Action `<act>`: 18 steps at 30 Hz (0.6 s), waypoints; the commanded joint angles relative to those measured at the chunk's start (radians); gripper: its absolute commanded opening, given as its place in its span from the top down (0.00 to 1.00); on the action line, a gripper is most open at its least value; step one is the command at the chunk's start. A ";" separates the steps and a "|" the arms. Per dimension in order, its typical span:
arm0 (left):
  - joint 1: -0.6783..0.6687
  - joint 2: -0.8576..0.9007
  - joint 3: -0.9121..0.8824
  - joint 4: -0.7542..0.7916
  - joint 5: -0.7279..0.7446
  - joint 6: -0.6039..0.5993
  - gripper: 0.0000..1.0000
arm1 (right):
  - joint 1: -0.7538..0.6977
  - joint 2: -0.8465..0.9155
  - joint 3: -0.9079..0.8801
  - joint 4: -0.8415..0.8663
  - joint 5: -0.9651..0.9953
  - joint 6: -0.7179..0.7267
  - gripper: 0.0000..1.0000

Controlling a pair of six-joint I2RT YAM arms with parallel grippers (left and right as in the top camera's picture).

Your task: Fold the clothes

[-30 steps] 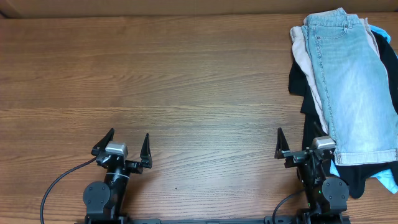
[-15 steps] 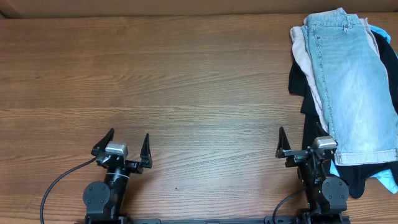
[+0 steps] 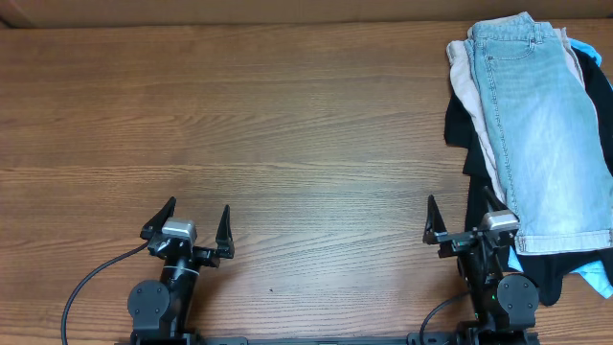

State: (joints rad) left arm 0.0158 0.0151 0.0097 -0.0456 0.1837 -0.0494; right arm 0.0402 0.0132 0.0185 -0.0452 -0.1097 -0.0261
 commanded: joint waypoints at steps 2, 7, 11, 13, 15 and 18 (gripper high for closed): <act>0.010 -0.004 0.009 0.014 0.033 0.043 0.00 | 0.005 0.003 0.066 0.006 -0.026 0.008 0.00; 0.010 0.029 0.086 -0.029 0.058 0.065 0.00 | 0.003 0.083 0.197 0.006 -0.018 0.008 0.00; 0.010 0.118 0.204 -0.073 0.061 0.079 0.00 | 0.003 0.220 0.353 -0.028 -0.019 0.008 0.00; 0.010 0.188 0.283 -0.100 0.062 0.098 0.00 | 0.003 0.308 0.454 -0.067 -0.019 0.008 0.00; 0.010 0.263 0.369 -0.139 0.062 0.113 0.00 | 0.003 0.391 0.558 -0.123 -0.019 0.008 0.00; 0.010 0.391 0.522 -0.235 0.062 0.138 0.00 | 0.003 0.509 0.724 -0.238 -0.019 0.004 0.00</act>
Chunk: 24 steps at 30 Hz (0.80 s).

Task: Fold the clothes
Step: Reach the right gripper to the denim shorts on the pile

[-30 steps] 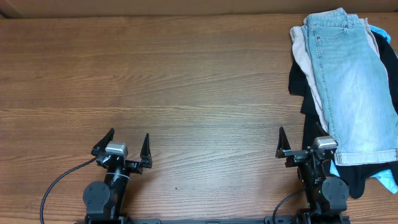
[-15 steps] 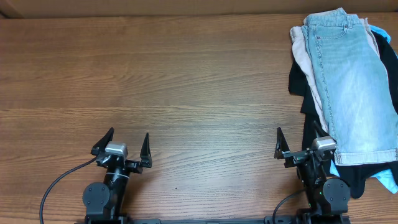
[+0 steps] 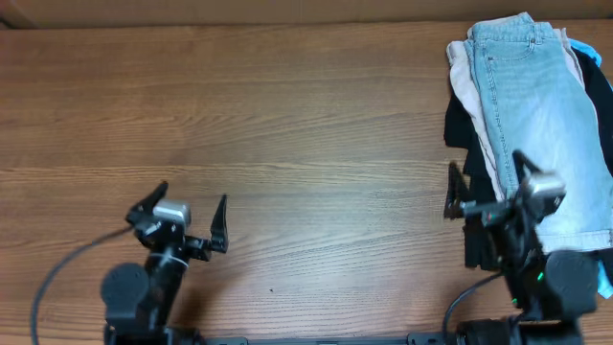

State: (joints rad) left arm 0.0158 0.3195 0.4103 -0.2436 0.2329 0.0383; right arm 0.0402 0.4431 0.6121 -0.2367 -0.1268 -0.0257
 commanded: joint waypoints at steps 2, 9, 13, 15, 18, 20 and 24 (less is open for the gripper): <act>0.010 0.177 0.232 -0.115 0.012 0.070 0.00 | 0.003 0.156 0.245 -0.136 -0.002 0.002 0.00; 0.010 0.486 0.617 -0.416 0.004 0.082 0.00 | 0.003 0.456 0.635 -0.516 0.104 -0.008 0.00; 0.010 0.622 0.754 -0.512 -0.026 0.082 0.00 | 0.002 0.676 0.846 -0.738 0.153 -0.008 0.00; 0.010 0.667 0.771 -0.515 -0.025 0.082 0.00 | 0.003 0.785 0.933 -0.818 0.153 -0.008 0.00; 0.010 0.722 0.771 -0.542 -0.021 0.069 0.00 | 0.003 0.908 0.998 -0.839 0.151 -0.019 0.00; 0.010 0.755 0.771 -0.554 -0.003 0.069 0.00 | 0.003 0.972 0.998 -0.816 0.153 -0.019 0.00; 0.010 0.824 0.771 -0.561 0.031 0.069 0.00 | 0.001 1.087 0.998 -0.781 0.253 -0.030 0.00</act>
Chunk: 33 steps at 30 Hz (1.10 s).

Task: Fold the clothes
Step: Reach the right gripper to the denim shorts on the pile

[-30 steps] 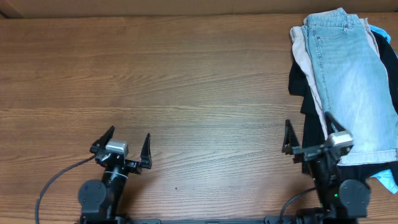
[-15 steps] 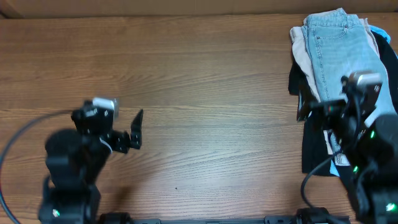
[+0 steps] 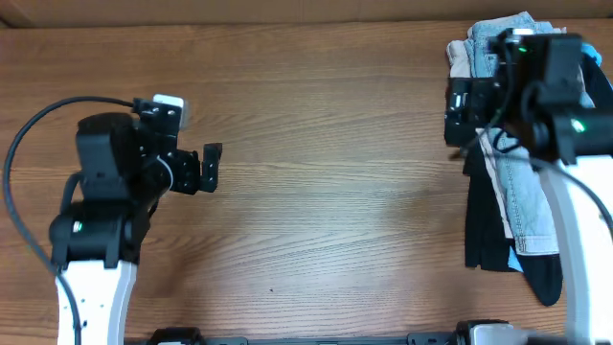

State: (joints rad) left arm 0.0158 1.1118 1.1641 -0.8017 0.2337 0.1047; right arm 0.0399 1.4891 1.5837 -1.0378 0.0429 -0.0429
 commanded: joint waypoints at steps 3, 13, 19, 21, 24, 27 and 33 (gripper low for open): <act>0.010 0.074 0.017 -0.002 0.030 -0.008 0.00 | -0.019 0.117 0.026 0.063 0.162 -0.010 0.00; 0.010 0.196 0.017 0.047 0.022 -0.008 0.00 | -0.135 0.361 0.026 0.072 0.204 -0.005 0.36; 0.010 0.274 0.017 0.058 0.022 -0.008 0.00 | -0.154 0.465 0.026 0.123 0.210 -0.005 0.38; 0.010 0.293 0.017 0.058 0.022 -0.008 0.00 | -0.154 0.492 0.026 0.140 0.232 -0.005 0.38; 0.010 0.317 0.017 0.063 0.022 -0.008 0.00 | -0.154 0.525 0.026 0.156 0.273 -0.005 0.40; 0.010 0.334 0.017 0.074 0.022 -0.009 0.00 | -0.154 0.553 0.026 0.171 0.325 0.018 0.44; 0.010 0.340 0.017 0.105 0.021 -0.016 0.00 | -0.163 0.597 0.011 0.213 0.343 0.045 0.50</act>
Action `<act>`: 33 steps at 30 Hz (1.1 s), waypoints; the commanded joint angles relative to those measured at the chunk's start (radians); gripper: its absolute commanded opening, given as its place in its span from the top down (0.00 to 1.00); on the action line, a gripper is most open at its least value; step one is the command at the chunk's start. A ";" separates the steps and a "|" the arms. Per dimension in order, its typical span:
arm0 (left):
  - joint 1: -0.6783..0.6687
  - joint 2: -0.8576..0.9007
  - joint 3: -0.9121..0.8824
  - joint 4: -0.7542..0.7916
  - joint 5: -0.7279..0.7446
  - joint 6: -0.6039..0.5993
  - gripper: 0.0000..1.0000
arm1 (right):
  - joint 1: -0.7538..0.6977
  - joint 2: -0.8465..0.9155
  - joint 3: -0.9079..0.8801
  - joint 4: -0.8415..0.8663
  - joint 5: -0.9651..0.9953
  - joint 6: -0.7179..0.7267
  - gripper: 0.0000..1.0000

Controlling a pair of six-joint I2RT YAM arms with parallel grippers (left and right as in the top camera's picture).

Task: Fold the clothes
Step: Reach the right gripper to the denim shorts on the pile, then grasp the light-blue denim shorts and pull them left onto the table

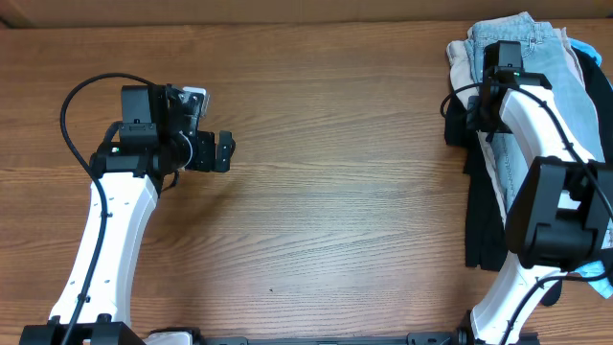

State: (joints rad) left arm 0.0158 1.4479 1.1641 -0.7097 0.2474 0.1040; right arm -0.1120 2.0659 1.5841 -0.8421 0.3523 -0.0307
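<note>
A pile of clothes lies at the table's right edge. Light blue denim shorts [567,125] are on top, over a beige piece [462,69] and a black garment [484,225]. My right gripper [486,107] points down onto the left edge of the shorts near the waistband. Its fingers are hidden under the wrist. My left gripper [196,153] hangs over bare wood at the far left, well away from the pile. It is open with nothing in it, and one finger [223,150] shows to the right.
A scrap of bright blue fabric [601,280] pokes out at the pile's near right corner. The brown wooden table [335,192] runs between the two arms. The left arm's black cable [81,96] loops above its wrist.
The right gripper has come down from above the pile's upper left onto the shorts' left edge. The left gripper has shifted slightly right and toward the back, still over bare wood.
Both arms first rested at the table's front edge with grippers open. Then both were lifted a little. Then both were raised and reached far back, the left over bare wood, the right above the pile. Now the right is down on the shorts.
</note>
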 commanded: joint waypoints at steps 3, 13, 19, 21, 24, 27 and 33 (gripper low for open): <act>0.010 0.003 0.017 0.027 0.007 -0.015 0.00 | -0.018 0.022 -0.009 0.042 0.041 0.066 0.56; 0.010 0.003 0.017 0.035 0.008 -0.015 0.00 | -0.044 0.018 -0.003 0.054 0.040 0.089 0.96; 0.010 0.003 0.024 0.054 0.009 -0.037 0.00 | -0.031 -0.060 0.076 -0.018 -0.032 0.148 0.96; 0.010 0.003 0.035 0.056 0.009 -0.054 0.00 | -0.014 -0.095 0.127 -0.068 -0.093 0.147 0.96; 0.011 0.003 0.063 0.051 0.007 -0.056 0.00 | 0.032 -0.142 0.226 -0.187 -0.181 0.147 0.96; 0.018 0.003 0.093 0.040 -0.002 -0.055 0.00 | 0.111 -0.159 0.311 -0.304 -0.246 0.147 0.96; 0.063 0.003 0.132 0.018 -0.055 -0.055 0.00 | 0.378 -0.151 0.348 -0.394 -0.379 0.163 0.96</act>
State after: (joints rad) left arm 0.0536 1.4479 1.2633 -0.6853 0.2279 0.0586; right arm 0.1387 1.9213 1.9194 -1.2263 0.1188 0.1135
